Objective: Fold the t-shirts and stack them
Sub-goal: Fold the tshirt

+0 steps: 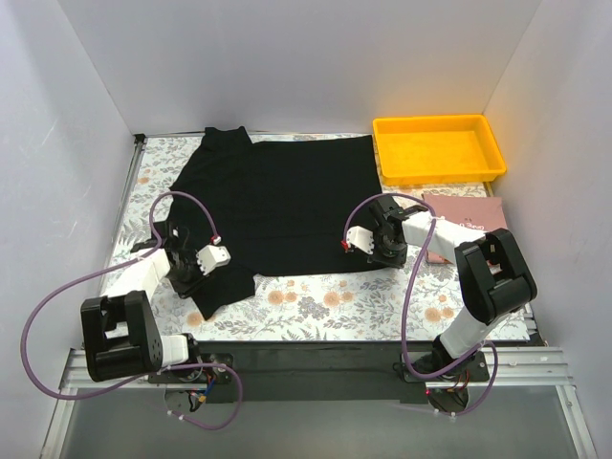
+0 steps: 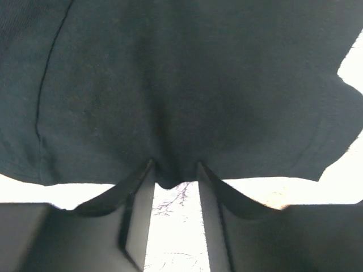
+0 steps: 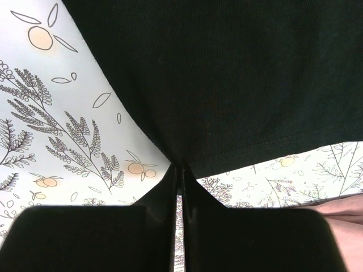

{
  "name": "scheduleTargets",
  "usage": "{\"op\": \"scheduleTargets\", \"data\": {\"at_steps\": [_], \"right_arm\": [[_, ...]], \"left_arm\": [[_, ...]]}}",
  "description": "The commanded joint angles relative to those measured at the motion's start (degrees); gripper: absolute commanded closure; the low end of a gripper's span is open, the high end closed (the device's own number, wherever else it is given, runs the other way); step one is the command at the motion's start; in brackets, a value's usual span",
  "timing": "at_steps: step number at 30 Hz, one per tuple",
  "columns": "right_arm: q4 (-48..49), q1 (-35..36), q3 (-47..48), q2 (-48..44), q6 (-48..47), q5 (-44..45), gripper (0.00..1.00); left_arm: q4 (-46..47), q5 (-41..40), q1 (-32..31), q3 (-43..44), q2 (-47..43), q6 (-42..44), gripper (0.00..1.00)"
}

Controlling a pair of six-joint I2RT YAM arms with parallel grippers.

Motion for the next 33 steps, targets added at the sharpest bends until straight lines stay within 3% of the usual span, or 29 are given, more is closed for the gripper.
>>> {"op": "scheduleTargets", "data": {"at_steps": [1, 6, 13, 19, 33], "right_arm": [[-2.7, -0.2, -0.2, 0.3, 0.7, -2.8, 0.99], [-4.1, -0.2, -0.6, -1.0, 0.8, -3.4, 0.99], [-8.6, -0.1, -3.6, -8.2, 1.7, -5.6, 0.99], [-10.6, -0.5, -3.2, -12.4, 1.4, -5.3, 0.99], [-14.6, -3.7, 12.0, -4.2, -1.8, -5.9, 0.99]], "left_arm": [[3.3, -2.2, 0.3, -3.7, 0.2, 3.0, 0.7], [-0.4, -1.9, 0.3, -4.6, -1.6, 3.3, 1.0], [-12.6, 1.2, 3.6, -0.7, -7.5, 4.6, 1.0], [-19.1, 6.8, 8.7, 9.4, -5.9, 4.6, 1.0], [-17.2, 13.3, 8.2, 30.7, 6.7, -3.6, 1.0]]}}
